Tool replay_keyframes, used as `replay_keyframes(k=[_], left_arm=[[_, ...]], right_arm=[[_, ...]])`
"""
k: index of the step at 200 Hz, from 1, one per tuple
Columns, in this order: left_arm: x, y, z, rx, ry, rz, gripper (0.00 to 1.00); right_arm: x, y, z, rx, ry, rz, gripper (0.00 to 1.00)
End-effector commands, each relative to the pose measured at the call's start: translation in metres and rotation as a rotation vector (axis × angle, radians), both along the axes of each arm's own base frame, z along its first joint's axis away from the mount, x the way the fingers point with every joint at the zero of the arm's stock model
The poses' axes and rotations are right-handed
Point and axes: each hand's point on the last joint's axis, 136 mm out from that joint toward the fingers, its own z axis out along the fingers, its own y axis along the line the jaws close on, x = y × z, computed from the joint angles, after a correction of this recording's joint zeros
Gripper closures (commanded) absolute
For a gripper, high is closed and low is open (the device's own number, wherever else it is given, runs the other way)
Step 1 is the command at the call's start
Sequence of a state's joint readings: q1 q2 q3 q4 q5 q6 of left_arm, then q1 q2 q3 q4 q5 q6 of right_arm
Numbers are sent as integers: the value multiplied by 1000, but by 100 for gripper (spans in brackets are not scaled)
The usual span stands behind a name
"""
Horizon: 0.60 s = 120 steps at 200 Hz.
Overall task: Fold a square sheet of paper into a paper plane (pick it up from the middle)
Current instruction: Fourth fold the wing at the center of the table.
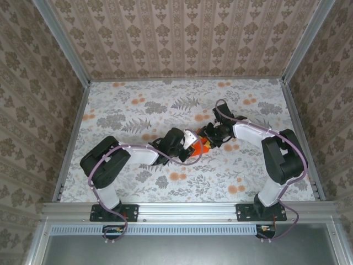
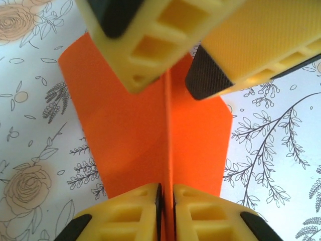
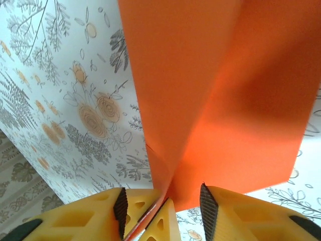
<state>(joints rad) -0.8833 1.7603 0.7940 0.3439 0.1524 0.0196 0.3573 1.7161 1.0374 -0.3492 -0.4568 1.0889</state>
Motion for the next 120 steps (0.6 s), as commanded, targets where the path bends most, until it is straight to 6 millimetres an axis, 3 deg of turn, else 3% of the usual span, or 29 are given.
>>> replay_keyframes(k=[1,57,120], left_arm=[[-9,-6,-9,16,37,-53,89],[-18,-8,-17,13,132,-53,93],[-17,-11,-10,-64,332,43,95]], right_arm=[[3,-8,12,-5,-8,6,48],[10,-36,31,-43,-176,46,36],[-7,-33,25,26,-320,128,40]])
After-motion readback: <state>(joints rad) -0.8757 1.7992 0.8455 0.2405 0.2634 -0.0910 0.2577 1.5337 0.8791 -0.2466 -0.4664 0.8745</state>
